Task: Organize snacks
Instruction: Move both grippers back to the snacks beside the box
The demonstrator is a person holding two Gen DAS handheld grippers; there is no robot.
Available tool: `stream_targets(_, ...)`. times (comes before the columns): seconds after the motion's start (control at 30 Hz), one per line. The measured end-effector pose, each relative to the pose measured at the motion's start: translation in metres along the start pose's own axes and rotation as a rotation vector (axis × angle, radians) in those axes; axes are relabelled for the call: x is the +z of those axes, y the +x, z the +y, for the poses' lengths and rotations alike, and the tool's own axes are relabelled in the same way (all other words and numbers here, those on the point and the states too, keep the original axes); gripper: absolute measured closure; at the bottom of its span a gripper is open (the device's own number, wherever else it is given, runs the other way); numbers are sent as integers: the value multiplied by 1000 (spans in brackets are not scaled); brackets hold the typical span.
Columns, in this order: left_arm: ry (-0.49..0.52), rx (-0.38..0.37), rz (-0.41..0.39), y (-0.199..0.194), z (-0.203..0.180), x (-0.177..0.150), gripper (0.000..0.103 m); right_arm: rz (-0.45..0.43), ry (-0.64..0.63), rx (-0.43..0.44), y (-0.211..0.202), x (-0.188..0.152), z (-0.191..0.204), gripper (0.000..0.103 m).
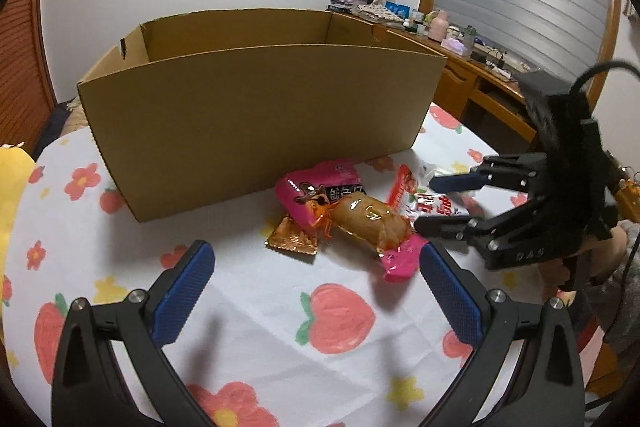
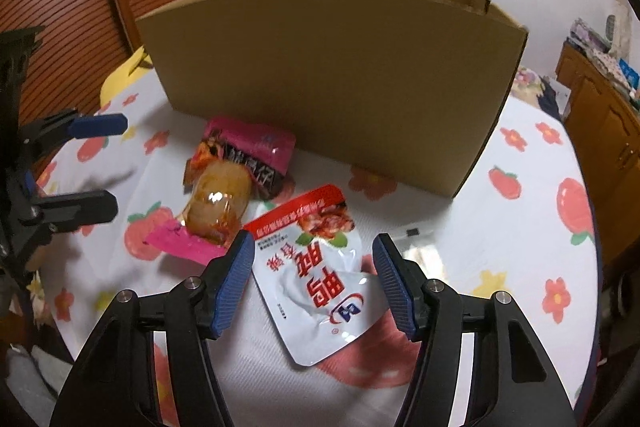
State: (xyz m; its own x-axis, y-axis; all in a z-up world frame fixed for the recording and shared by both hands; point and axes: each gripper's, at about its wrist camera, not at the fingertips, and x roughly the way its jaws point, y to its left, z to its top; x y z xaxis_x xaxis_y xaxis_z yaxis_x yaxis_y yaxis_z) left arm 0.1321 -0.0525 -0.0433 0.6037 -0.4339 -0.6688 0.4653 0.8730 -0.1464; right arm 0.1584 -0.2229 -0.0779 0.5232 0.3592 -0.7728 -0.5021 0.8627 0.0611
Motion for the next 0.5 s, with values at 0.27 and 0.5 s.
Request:
stream_targets(0.27,-21,-18,1,5,-4,7,6,47,-34,7,0,-13,6,42)
stream_targets(0.5,-48,-25,12,13,-9,14,16,32,-13,-43,2,-12,6,42)
